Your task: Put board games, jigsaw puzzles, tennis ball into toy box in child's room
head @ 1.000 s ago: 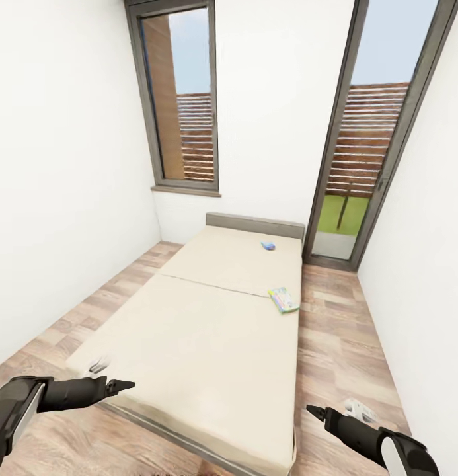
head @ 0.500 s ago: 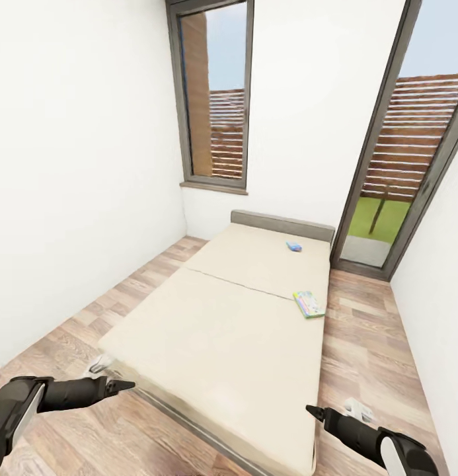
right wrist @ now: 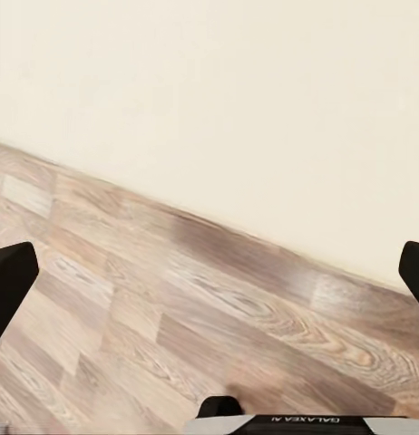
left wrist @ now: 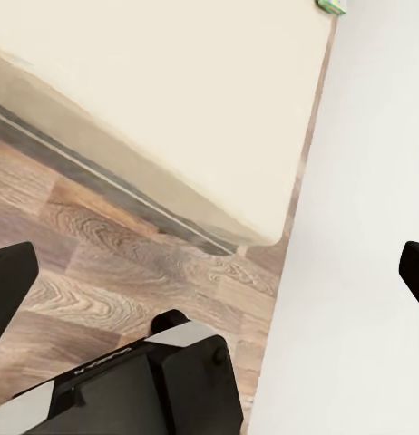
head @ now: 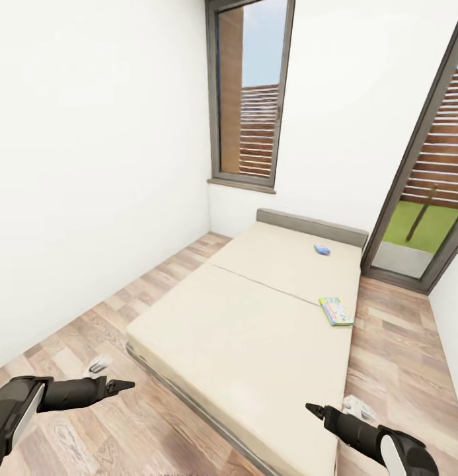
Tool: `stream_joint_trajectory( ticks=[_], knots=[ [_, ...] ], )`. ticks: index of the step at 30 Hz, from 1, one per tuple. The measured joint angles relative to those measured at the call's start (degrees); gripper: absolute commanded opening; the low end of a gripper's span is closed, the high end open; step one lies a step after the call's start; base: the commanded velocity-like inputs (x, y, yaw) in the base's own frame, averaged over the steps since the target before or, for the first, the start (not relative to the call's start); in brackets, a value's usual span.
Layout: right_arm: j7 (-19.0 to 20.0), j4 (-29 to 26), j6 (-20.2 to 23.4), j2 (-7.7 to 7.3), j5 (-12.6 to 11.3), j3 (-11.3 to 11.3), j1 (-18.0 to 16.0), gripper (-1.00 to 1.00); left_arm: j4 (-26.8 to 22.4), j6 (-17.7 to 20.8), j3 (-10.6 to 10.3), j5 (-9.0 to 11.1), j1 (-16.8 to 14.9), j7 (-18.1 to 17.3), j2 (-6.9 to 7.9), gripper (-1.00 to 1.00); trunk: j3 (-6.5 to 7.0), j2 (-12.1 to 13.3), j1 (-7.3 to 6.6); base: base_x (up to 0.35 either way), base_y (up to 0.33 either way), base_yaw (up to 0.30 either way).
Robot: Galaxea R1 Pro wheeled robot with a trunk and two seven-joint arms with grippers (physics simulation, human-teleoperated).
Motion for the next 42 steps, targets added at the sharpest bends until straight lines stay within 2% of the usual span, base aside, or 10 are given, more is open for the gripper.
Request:
stream_joint_trajectory(
  ticks=[5,11,15,29,33,37,40,42],
  knots=[
    [0.3,-1.9,0.2,0.01,0.0,1.0,0.0,1.00,0.0,0.0,0.1,0.0,0.0,0.0,0.01,1.00,-0.22,0.0,0.00,0.000,0.000,0.271],
    [0.3,-5.4,0.7,0.00,-0.2,5.4,0.0,1.00,0.0,0.0,0.1,0.0,0.0,-0.1,0.01,1.00,-0.49,0.0,0.00,0.000,0.000,0.270],
    [0.2,-6.2,0.9,0.00,-0.3,6.9,0.0,1.00,0.0,0.0,0.1,0.1,0.0,-0.1,0.01,1.00,-0.67,0.0,0.00,0.000,0.000,0.270],
    [0.3,-6.6,1.2,-0.01,-0.8,7.8,0.0,1.00,-0.4,-0.2,0.2,0.5,0.0,-1.5,0.09,1.00,-1.29,0.0,0.00,0.000,0.000,0.270],
    [0.5,-6.7,1.5,0.00,-0.9,8.0,0.0,1.00,-0.6,0.0,0.3,0.6,0.2,-4.7,0.33,1.00,-1.47,0.0,0.00,0.000,0.000,0.269],
    [0.5,-7.3,2.3,0.00,-1.0,8.1,0.0,1.00,-0.6,0.0,0.2,0.3,0.4,-11.8,0.49,1.00,-1.64,0.0,0.00,0.000,0.000,0.270],
    [0.6,-7.5,2.7,0.01,-1.1,8.1,0.0,1.00,-0.6,-0.1,0.2,0.2,0.6,-15.0,0.47,1.00,-1.77,0.0,0.00,0.000,0.000,0.265],
    [0.6,-7.6,2.8,0.01,-1.1,8.0,0.0,1.00,-0.5,-0.1,0.2,0.2,0.6,-15.9,0.34,1.00,-1.85,0.0,0.00,0.000,0.000,0.214]
  ],
)
